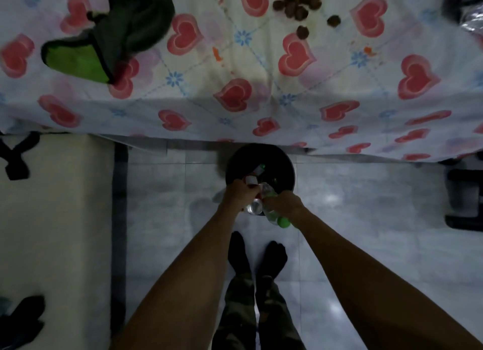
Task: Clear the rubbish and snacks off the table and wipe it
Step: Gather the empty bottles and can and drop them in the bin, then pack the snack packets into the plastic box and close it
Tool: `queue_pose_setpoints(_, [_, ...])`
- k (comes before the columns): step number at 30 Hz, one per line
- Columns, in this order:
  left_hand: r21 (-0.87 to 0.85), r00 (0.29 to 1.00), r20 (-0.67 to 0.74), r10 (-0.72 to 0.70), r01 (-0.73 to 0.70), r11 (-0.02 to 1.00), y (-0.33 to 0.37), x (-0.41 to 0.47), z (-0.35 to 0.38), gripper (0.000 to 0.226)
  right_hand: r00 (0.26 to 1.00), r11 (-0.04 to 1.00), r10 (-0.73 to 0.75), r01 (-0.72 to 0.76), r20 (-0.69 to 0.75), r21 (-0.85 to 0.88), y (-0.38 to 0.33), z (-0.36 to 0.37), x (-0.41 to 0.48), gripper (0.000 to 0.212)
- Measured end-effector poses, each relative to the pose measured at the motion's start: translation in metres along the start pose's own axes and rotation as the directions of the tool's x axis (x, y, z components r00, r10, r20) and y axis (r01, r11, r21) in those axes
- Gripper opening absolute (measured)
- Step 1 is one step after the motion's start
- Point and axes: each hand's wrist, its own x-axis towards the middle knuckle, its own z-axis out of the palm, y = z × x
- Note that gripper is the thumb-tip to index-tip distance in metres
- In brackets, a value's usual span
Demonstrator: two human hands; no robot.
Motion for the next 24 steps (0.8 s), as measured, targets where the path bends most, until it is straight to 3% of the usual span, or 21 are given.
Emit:
queue_pose_setpoints(6, [0.013,1.0,0.03,-0.006,0.005,1.0,0.0,0.006,-0.005,0.071,0.996,0.996,-0.085,0.085,-0.035,0.003,-0.009,-0.003,-0.001,0.049])
queue_pose_setpoints(15, [0.141,0.997,-0.021,0.08,-0.077,0.987,0.021,-0.03,-0.023,0.074,0.951,0.957,-0.275,0.257,-0.137,-0.137,-0.014,-0.027,-0.038,0.024])
queue_pose_setpoints(21, [0.341,0.945,-0.143,0.293,-0.231,0.911,0.075,-0.099,-0.058,0.062,0.868,0.889,-0.434,0.369,-0.242,-0.27,-0.041,-0.076,-0.104,0.02])
queue_pose_setpoints(24, [0.39,0.894,-0.197,0.401,-0.304,0.869,0.101,-0.143,-0.082,0.058,0.827,0.874,-0.478,0.413,-0.295,-0.258,-0.055,-0.104,-0.144,0.033])
